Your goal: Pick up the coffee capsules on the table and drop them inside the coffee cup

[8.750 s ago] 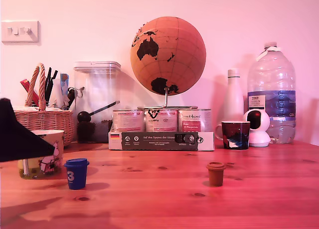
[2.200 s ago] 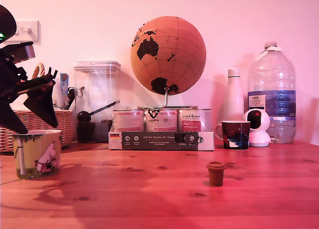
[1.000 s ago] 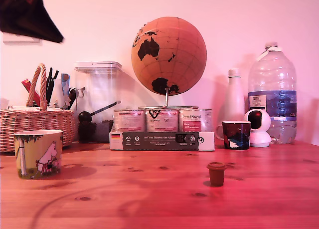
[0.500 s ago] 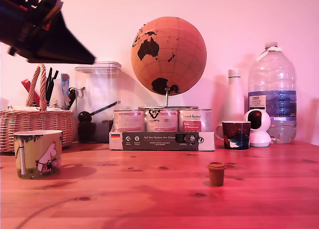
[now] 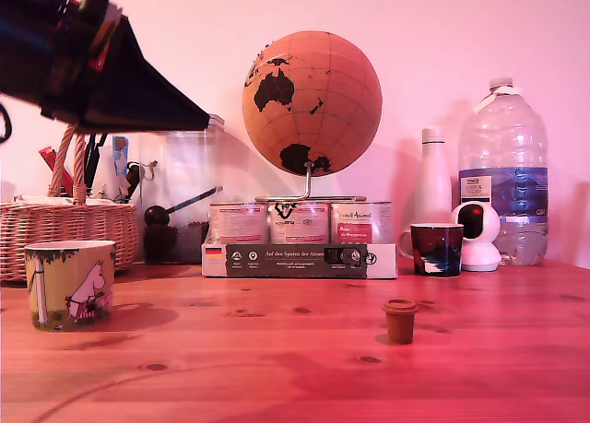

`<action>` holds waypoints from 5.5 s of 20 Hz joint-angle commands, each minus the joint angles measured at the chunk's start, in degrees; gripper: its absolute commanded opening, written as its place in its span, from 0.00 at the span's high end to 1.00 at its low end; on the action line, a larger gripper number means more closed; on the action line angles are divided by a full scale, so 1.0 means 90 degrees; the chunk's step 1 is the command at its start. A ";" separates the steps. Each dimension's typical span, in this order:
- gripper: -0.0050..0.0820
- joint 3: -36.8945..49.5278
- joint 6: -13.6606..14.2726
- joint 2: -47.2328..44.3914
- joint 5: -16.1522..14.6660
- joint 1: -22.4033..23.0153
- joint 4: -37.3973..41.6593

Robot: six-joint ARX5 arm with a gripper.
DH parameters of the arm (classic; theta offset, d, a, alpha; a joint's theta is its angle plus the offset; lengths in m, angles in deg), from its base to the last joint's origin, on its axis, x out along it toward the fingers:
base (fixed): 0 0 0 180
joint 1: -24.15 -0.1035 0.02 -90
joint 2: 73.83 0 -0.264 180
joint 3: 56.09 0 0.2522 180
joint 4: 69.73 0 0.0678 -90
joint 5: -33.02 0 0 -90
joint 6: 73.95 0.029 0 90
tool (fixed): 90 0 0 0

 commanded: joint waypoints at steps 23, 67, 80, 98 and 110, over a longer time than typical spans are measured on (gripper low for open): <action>0.19 0.0355 0.0274 -0.1719 0.0010 0.0270 0.0969; 0.08 -0.1962 0.0602 -0.5401 0.0393 0.1149 0.2327; 0.08 -0.3143 0.0602 -0.6079 0.0330 0.1229 0.1600; 0.11 -0.4670 0.0359 -0.6562 0.0483 0.1338 -0.0668; 0.70 -0.4855 0.0323 -0.6696 0.0481 0.1389 -0.0833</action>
